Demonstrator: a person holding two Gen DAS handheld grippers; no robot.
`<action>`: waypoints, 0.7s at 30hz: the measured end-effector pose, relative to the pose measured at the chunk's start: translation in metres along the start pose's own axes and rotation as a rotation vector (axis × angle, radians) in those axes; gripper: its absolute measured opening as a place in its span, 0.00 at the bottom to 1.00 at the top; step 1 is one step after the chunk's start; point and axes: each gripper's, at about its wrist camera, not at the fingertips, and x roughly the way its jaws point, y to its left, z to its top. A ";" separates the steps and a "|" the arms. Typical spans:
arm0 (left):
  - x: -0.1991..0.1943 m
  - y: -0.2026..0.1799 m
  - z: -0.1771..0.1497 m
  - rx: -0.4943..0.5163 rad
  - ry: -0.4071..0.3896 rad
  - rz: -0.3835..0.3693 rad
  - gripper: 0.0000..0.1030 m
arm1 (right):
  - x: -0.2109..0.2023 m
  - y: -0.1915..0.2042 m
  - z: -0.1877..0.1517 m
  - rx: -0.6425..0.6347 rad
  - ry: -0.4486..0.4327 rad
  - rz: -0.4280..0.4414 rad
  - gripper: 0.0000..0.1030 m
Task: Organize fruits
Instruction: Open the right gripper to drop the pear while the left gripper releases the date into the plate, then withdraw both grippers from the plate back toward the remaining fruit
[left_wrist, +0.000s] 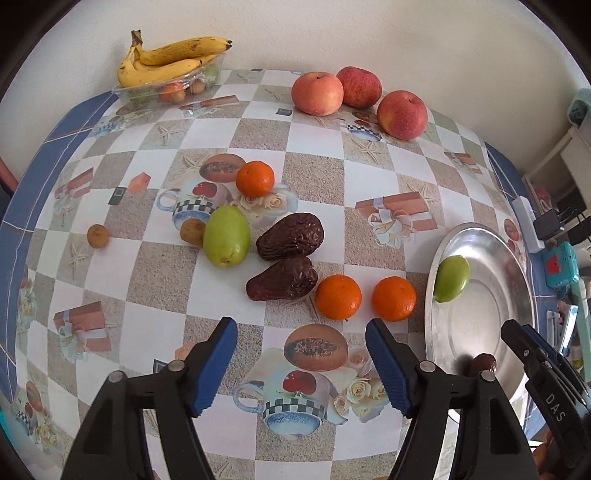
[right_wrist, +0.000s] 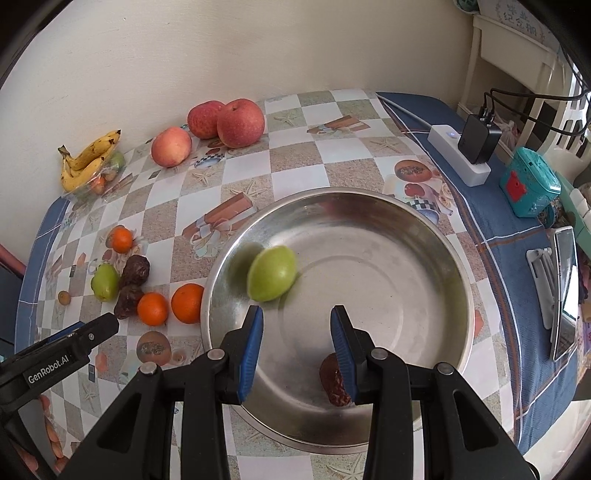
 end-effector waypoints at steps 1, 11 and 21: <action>0.000 -0.001 0.000 0.005 -0.001 0.003 0.73 | 0.000 0.000 0.000 0.001 0.001 -0.002 0.39; 0.007 -0.002 -0.003 0.014 0.003 -0.005 1.00 | 0.001 0.000 0.000 0.000 0.001 -0.004 0.39; 0.014 0.006 -0.003 -0.019 0.012 0.041 1.00 | 0.007 0.000 -0.002 -0.008 -0.026 -0.051 0.96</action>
